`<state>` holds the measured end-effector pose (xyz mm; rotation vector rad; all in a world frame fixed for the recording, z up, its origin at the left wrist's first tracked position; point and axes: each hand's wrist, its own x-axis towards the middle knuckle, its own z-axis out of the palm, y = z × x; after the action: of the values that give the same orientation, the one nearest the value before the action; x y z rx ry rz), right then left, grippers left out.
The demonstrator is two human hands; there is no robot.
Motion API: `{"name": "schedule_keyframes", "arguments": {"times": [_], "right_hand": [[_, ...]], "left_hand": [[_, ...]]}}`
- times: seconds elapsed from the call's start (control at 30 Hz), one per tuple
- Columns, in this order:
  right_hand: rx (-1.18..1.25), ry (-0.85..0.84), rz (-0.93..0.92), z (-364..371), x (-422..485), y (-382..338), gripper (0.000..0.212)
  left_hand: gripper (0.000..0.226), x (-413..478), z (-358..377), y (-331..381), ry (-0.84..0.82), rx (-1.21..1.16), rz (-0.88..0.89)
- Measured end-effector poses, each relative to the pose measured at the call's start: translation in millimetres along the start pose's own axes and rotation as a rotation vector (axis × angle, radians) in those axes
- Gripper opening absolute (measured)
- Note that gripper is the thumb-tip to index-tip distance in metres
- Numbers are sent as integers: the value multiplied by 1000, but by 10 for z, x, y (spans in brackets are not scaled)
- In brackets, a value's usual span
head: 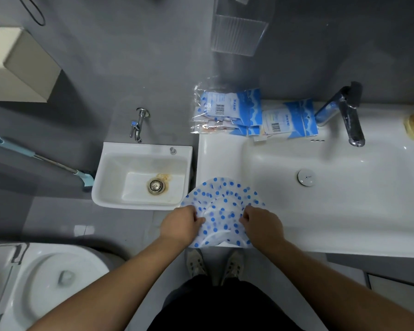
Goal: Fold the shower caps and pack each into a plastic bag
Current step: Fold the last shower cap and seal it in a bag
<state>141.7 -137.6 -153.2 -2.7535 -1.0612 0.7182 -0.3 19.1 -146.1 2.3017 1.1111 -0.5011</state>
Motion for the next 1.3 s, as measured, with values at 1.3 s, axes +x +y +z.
{"name": "schedule_keyframes", "arguments": {"times": [1.3], "right_hand": [[1277, -428, 587, -489, 53, 122, 55]], "left_hand": [[28, 55, -142, -74, -329, -1367, -406]]}}
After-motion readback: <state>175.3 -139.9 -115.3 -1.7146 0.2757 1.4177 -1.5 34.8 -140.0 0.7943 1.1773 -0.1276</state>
